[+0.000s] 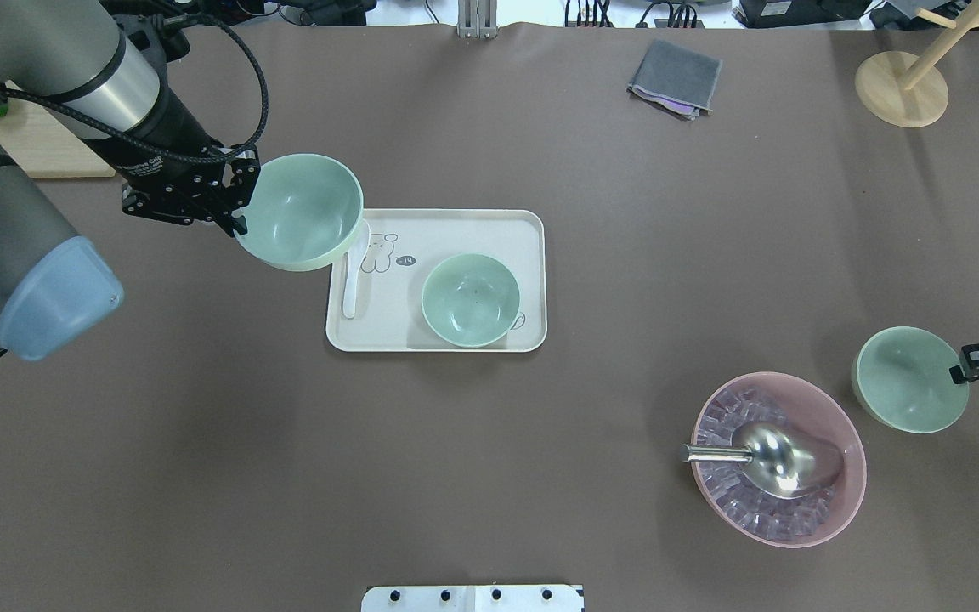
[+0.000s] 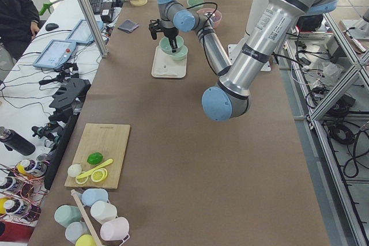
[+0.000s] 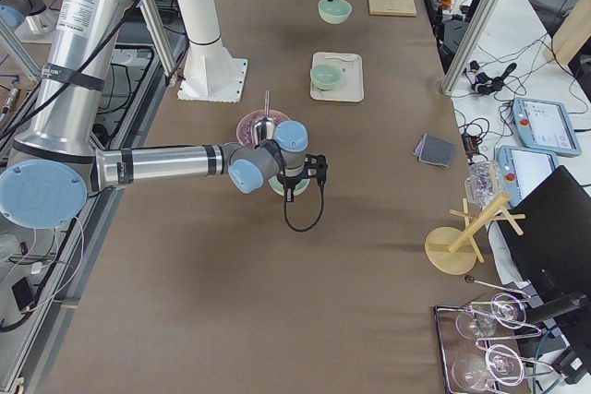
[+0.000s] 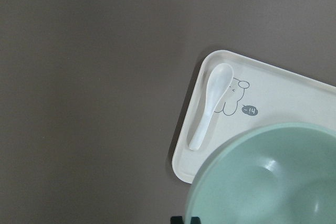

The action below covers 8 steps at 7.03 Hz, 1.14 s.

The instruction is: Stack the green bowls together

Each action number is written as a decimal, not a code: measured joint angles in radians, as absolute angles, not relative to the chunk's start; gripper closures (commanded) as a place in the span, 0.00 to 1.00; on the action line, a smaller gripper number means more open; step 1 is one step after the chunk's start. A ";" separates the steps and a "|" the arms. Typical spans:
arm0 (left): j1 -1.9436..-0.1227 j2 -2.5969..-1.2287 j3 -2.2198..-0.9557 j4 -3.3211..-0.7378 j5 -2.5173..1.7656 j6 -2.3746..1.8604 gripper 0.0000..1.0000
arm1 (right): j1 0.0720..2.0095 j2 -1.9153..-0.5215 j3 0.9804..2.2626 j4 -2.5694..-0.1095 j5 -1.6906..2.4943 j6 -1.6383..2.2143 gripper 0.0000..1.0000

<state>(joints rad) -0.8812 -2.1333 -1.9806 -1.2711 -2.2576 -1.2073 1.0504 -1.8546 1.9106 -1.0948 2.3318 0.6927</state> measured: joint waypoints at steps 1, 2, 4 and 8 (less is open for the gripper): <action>-0.860 -2.145 -1.973 -1.272 -2.241 -1.221 1.00 | 1.089 -1.849 1.943 -1.136 2.370 0.693 1.00; -0.833 -2.167 -1.956 -1.275 -2.223 -1.242 1.00 | 1.117 -1.841 1.972 -1.183 2.393 0.693 1.00; -0.786 -2.202 -1.917 -1.312 -2.211 -1.296 1.00 | 1.141 -1.810 2.009 -1.272 2.404 0.693 1.00; -0.691 -2.267 -1.794 -1.448 -2.156 -1.409 1.00 | 1.155 -1.783 2.017 -1.312 2.396 0.693 1.00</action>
